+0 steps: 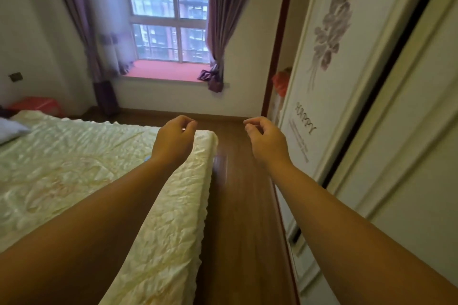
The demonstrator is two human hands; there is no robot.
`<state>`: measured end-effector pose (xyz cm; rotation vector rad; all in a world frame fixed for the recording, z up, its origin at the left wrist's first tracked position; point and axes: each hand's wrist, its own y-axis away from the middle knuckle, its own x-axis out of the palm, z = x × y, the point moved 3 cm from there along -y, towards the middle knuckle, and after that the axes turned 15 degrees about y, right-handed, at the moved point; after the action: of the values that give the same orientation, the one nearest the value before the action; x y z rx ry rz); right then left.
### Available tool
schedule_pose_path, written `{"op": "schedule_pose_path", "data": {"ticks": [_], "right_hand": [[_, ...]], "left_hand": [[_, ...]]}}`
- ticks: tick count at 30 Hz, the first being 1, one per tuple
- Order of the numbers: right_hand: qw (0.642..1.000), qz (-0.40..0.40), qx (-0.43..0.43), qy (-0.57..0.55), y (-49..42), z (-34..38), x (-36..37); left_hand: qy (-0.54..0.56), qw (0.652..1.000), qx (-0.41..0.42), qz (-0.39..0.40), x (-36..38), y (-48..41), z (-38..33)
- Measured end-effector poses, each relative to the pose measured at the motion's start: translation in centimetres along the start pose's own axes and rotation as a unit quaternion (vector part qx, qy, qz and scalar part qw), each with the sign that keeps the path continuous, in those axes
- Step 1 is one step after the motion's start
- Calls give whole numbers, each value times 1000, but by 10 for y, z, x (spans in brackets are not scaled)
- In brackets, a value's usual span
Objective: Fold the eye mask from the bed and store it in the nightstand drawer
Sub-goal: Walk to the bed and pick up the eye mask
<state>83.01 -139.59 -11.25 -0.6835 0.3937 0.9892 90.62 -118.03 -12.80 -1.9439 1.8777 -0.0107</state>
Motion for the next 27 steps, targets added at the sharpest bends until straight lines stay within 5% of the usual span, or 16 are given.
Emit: {"op": "schedule_pose_path", "data": {"ticks": [11,27], "right_hand": [[997,62,-39,-24,-178,5,108],[959,208,-194,-21,-406,18,308]], "left_hand": [[69,995,-40,-55,31,-172,62],[-1,968,-104,-229,1,-348,160]]}}
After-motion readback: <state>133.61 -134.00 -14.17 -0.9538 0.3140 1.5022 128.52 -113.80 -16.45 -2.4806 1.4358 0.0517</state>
